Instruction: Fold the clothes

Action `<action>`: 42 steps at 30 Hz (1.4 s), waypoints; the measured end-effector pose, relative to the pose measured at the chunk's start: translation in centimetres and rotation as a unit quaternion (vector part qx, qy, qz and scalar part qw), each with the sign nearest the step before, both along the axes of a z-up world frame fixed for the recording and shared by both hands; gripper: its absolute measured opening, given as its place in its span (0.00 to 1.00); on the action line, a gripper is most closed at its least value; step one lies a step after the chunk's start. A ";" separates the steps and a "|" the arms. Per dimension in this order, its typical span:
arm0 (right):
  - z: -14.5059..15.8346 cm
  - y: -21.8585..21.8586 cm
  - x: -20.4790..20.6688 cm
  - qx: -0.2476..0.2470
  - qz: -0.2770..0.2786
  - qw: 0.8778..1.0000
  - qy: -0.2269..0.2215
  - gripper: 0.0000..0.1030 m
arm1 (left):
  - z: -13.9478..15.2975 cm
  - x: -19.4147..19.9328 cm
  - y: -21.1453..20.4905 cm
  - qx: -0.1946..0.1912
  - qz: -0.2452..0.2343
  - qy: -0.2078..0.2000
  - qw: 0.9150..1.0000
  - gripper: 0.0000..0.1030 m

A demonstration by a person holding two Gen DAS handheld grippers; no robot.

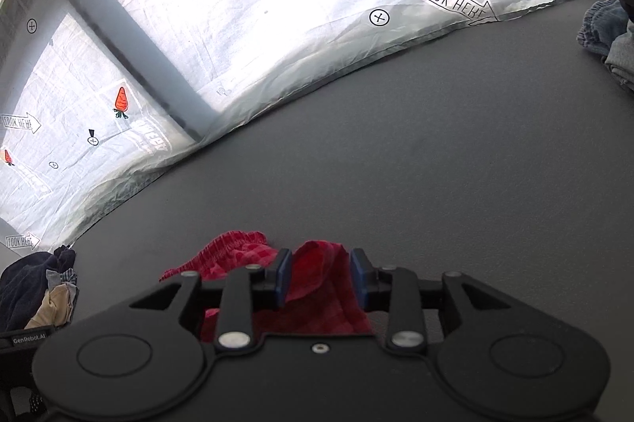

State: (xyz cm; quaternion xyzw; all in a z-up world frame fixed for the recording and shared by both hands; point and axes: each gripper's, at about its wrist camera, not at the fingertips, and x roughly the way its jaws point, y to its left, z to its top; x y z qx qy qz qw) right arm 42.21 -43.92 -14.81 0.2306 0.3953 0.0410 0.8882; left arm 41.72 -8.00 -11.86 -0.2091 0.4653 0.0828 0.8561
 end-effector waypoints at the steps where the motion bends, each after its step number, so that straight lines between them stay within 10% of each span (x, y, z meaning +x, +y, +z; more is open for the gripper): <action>1: 0.1 0.0 -0.6 -0.005 0.003 1.000 -0.002 0.35 | 0.2 -0.5 0.0 0.006 -0.001 -0.004 1.000 0.48; 14: -0.8 1.7 -4.2 -0.073 0.055 0.996 0.001 0.36 | 0.5 -5.9 -1.5 0.047 -0.101 -0.033 0.993 0.49; 33: -2.5 4.4 1.2 -0.140 0.132 0.981 -0.004 0.27 | -1.5 1.1 -4.8 0.124 -0.215 -0.073 0.966 0.46; 35: -2.7 4.4 1.5 -0.142 0.143 0.979 -0.001 0.15 | -1.7 1.4 -5.1 0.118 -0.230 -0.077 0.963 0.45; 42: -3.2 3.0 1.7 -0.109 0.112 0.988 0.013 0.02 | -2.8 2.3 -5.3 0.084 -0.217 -0.074 0.970 0.04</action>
